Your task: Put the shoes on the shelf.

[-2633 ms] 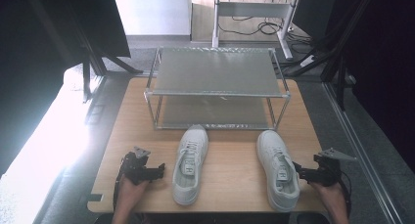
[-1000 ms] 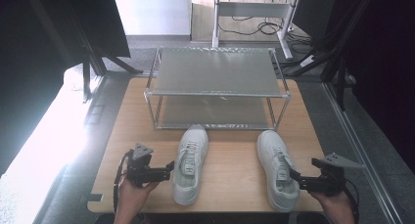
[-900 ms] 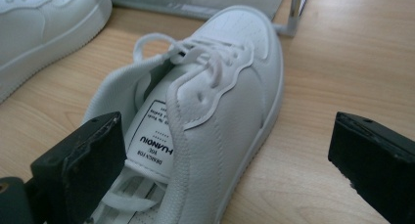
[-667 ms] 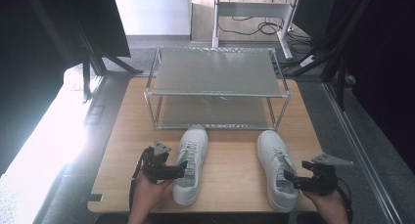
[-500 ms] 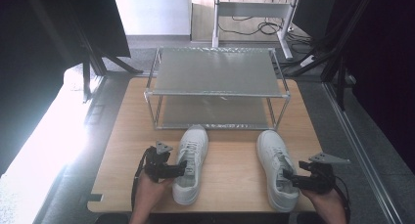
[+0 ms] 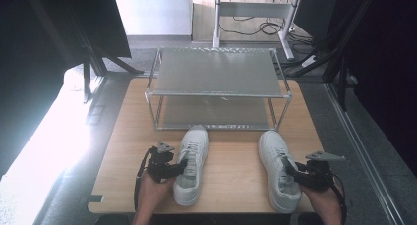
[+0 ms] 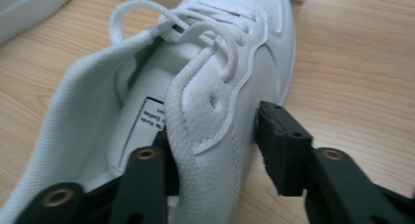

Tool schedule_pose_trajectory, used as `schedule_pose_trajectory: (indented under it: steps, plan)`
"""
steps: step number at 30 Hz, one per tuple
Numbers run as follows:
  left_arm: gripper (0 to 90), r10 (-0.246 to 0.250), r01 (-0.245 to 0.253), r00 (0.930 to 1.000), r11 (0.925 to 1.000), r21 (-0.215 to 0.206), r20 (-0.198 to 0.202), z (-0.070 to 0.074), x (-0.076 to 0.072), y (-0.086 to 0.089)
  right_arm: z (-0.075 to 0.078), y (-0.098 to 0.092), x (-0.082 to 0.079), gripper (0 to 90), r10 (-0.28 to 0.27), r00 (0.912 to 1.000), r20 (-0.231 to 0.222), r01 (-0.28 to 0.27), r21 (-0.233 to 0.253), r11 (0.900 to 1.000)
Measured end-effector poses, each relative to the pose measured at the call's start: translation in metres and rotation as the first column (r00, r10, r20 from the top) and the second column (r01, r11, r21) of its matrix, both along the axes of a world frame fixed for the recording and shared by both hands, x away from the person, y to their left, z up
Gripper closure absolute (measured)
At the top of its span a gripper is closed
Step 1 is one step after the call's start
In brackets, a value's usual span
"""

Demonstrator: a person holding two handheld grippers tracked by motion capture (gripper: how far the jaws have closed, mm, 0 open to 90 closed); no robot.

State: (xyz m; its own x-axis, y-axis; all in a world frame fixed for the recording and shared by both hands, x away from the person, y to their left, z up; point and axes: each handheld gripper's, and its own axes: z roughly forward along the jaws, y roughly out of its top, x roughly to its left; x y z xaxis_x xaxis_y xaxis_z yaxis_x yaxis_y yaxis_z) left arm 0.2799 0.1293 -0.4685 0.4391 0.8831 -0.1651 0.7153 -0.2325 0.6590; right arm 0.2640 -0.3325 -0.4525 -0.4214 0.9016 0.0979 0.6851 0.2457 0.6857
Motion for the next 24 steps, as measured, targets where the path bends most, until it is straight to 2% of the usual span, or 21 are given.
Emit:
schedule_pose_trajectory:
  steps: [2,5,9,11,16,17,19,20,24]
  plan:
    - [52.3,-0.02,0.02,0.9998,0.9998,-0.006,-0.001,0.001,-0.001,-0.001,0.0,-0.002,0.0,66.1,-0.002,1.0,-0.004,0.002,0.008,1.0]
    - [61.2,-0.031,0.031,0.9995,0.9995,-0.009,0.001,0.001,-0.002,-0.003,0.002,-0.001,-0.001,70.8,-0.008,1.0,-0.006,0.008,-0.02,1.0]
    - [65.2,-0.037,0.037,0.9993,0.9993,-0.003,0.003,0.001,-0.002,-0.001,0.002,-0.01,0.0,74.1,-0.017,0.9996,-0.022,0.018,0.023,1.0]
    - [65.8,-0.035,0.035,0.9994,0.9994,-0.001,-0.004,0.002,-0.002,-0.002,0.002,-0.013,0.0,77.0,-0.027,0.9992,-0.029,0.028,0.028,0.999]
    - [77.8,-0.009,0.008,0.9998,0.9972,0.074,0.017,0.003,-0.004,-0.005,0.003,-0.016,0.002,80.4,-0.035,0.9981,-0.051,0.038,0.046,0.998]
    - [80.6,-0.003,0.002,0.9999,0.9981,0.062,0.016,0.003,-0.004,-0.002,0.003,-0.017,0.003,80.7,-0.035,0.9977,-0.057,0.038,0.051,0.998]
    - [81.4,0.01,-0.01,0.9999,0.9999,-0.011,-0.003,0.001,-0.003,0.007,0.004,-0.019,0.004,81.1,-0.034,0.9969,-0.07,0.04,0.072,0.997]
    - [81.9,0.015,-0.016,0.9999,0.9993,-0.033,-0.007,0.0,-0.002,0.01,0.003,-0.021,0.005,81.4,-0.034,0.9963,-0.078,0.041,0.088,0.995]
    - [83.3,0.019,-0.02,0.9998,0.9955,-0.093,-0.004,-0.003,-0.003,0.02,0.002,-0.028,0.007,82.0,-0.039,0.9939,-0.103,0.055,0.15,0.987]
